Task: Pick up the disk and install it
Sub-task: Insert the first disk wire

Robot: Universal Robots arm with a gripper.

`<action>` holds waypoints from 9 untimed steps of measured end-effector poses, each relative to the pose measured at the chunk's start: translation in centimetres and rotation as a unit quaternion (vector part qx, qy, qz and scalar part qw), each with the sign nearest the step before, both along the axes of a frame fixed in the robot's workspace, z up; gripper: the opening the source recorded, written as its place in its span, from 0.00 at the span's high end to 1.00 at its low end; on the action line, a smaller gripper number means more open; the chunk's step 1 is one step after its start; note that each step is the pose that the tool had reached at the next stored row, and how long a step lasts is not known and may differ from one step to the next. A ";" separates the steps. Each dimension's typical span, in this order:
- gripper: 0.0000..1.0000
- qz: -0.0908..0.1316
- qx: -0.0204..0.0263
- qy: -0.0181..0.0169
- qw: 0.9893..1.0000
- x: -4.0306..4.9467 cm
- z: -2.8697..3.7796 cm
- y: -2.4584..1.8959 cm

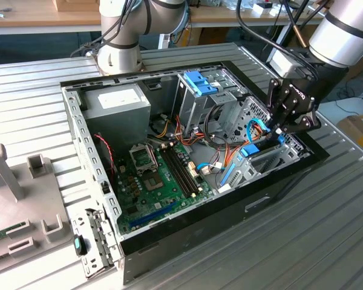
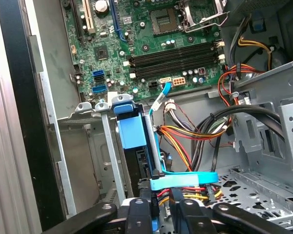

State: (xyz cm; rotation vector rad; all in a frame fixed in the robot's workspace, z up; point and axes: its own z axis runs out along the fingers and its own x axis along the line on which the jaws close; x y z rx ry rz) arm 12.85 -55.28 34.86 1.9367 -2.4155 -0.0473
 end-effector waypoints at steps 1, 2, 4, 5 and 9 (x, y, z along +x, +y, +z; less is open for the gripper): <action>0.78 0.000 0.000 0.000 1.000 0.00 0.00 0.00; 0.84 0.000 0.000 0.000 1.000 0.01 0.00 0.00; 0.89 0.000 0.000 0.000 1.000 0.01 0.00 0.00; 0.89 0.000 0.000 0.000 1.000 0.01 0.00 0.00; 0.89 0.000 0.000 0.000 1.000 0.10 0.00 -0.13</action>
